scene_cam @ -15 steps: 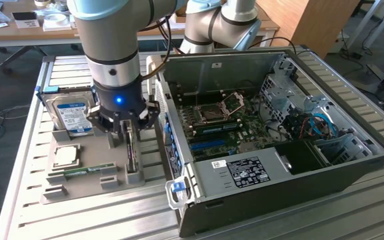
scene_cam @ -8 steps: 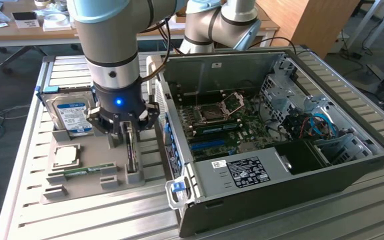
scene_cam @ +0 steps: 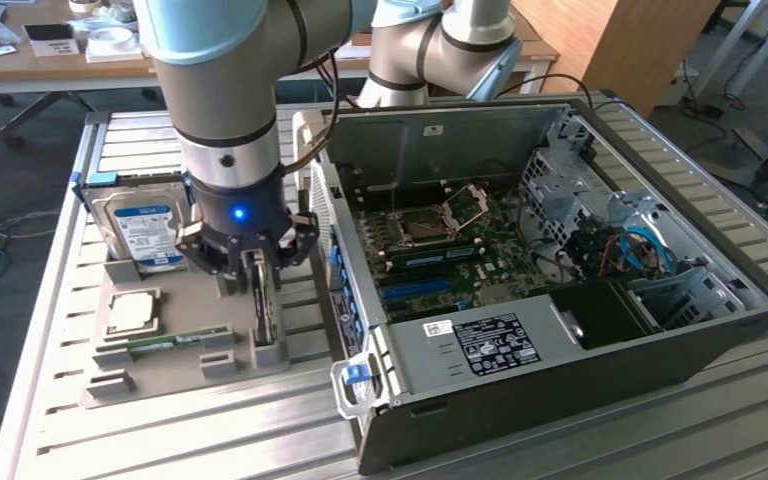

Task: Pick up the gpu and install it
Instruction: 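Pick up the gpu and move the gpu toward the slot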

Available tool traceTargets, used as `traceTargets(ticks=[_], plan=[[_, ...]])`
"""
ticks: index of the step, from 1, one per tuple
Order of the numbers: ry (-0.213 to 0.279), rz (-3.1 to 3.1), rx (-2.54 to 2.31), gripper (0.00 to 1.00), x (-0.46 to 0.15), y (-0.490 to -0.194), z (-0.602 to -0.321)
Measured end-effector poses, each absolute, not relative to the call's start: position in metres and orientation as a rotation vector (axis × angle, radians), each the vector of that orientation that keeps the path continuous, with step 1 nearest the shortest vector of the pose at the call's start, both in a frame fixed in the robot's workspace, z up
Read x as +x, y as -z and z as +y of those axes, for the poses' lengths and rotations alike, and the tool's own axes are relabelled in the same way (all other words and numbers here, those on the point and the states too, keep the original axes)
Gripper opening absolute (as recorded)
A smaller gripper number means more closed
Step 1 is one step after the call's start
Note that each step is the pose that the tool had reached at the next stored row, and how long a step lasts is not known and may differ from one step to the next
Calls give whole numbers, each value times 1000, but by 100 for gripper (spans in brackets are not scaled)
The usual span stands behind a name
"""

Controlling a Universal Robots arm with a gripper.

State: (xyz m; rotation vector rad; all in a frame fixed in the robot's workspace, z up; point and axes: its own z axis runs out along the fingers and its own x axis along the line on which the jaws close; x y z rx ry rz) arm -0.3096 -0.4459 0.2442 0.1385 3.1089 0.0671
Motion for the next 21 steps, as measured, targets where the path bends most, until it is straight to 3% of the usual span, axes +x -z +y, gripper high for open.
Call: traceTargets(ticks=[21], plan=[[-60, 3109, 138, 43, -311, -231, -442]])
